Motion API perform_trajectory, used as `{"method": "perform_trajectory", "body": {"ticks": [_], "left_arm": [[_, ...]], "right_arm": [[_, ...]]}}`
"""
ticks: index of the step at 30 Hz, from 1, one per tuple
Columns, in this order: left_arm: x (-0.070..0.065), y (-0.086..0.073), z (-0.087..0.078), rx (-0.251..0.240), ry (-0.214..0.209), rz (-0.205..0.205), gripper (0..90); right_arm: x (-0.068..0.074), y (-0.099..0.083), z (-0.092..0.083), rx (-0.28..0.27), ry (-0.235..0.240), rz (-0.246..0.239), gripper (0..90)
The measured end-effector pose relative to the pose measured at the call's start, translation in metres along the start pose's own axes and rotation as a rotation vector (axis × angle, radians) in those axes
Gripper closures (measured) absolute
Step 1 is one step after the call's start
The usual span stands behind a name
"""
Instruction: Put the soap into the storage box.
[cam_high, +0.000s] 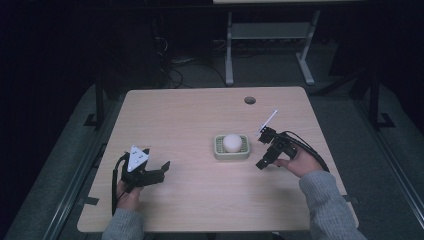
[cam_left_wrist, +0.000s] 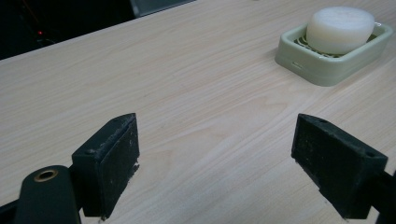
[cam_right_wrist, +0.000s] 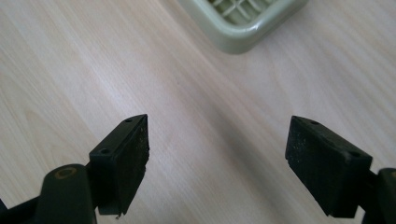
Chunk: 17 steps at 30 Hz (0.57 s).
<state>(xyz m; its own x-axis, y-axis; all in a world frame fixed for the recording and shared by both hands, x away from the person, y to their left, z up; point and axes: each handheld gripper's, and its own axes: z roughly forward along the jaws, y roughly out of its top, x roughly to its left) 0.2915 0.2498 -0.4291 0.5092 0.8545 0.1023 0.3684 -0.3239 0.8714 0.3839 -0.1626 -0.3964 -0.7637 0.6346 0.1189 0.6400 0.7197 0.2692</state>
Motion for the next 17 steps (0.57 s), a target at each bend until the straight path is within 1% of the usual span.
{"method": "perform_trajectory", "body": {"ticks": [3,4,6,9,12,15,17], "left_arm": [[0.0,0.0,0.0,0.0,-0.001,0.004,14.8],[0.0,0.0,0.0,0.002,-0.001,0.003,14.8],[0.0,0.0,0.0,0.002,-0.001,0.004,14.8],[-0.001,0.0,0.0,0.001,-0.001,0.004,14.8],[0.0,0.0,0.0,0.001,-0.001,0.002,14.8],[0.0,0.0,0.0,0.004,0.0,0.004,14.8],[0.0,-0.001,0.001,0.001,0.0,0.005,14.8]], "right_arm": [[0.0,-0.005,0.001,-0.001,0.003,-0.001,20.9],[0.001,-0.01,0.002,-0.004,0.0,0.003,20.9],[0.001,-0.012,0.002,-0.005,0.0,0.004,20.9],[0.003,-0.022,0.005,-0.005,0.001,0.015,20.9],[0.004,-0.027,0.006,-0.008,0.004,0.015,20.9],[0.007,-0.034,0.006,-0.023,0.004,0.02,20.9],[0.009,-0.038,0.005,-0.037,-0.001,0.012,20.9]]}}
